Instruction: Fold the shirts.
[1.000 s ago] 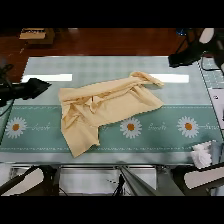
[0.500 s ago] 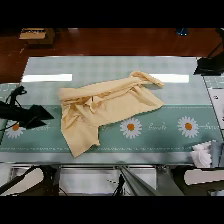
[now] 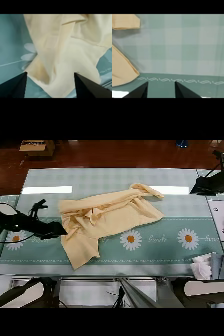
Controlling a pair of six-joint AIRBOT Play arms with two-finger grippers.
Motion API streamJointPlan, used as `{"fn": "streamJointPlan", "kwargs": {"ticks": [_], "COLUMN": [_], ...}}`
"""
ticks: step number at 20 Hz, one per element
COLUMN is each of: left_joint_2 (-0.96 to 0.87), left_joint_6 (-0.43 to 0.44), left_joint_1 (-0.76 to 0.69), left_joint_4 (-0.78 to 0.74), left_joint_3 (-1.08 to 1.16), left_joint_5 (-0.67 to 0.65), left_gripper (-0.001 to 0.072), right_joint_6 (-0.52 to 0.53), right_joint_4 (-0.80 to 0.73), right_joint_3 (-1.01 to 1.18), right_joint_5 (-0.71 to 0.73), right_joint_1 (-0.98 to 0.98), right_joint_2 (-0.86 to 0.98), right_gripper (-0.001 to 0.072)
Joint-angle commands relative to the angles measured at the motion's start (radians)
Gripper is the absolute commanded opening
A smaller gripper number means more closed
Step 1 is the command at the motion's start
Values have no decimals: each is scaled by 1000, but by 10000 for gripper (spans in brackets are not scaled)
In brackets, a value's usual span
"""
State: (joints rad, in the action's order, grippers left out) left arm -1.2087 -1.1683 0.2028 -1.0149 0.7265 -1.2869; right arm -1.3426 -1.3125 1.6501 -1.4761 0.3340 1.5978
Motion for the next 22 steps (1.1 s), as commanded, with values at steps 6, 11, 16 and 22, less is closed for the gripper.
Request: {"fn": "streamJointPlan", "kwargs": {"ticks": [6,11,16,22], "left_joint_2": [-186,-161,-130,-131], "left_joint_6": [38,4,16,16], "left_joint_1": [-120,-54,-17,-10], "left_joint_4": [-45,-103,-103,-100], "left_joint_3": [-2,-2,-2,-2], "left_joint_5": [-61,-68,-68,-66], "left_gripper": [25,29,29,29], "right_joint_6": [17,41,98,99], "right_joint_4": [-5,72,394,414], "right_joint_3": [-10,-168,-389,-554], "right_joint_5": [-20,-9,142,315], "right_joint_1": [2,50,74,-24], "right_joint_2": [-1,-1,-1,-1], "right_gripper": [436,495,533,527]}}
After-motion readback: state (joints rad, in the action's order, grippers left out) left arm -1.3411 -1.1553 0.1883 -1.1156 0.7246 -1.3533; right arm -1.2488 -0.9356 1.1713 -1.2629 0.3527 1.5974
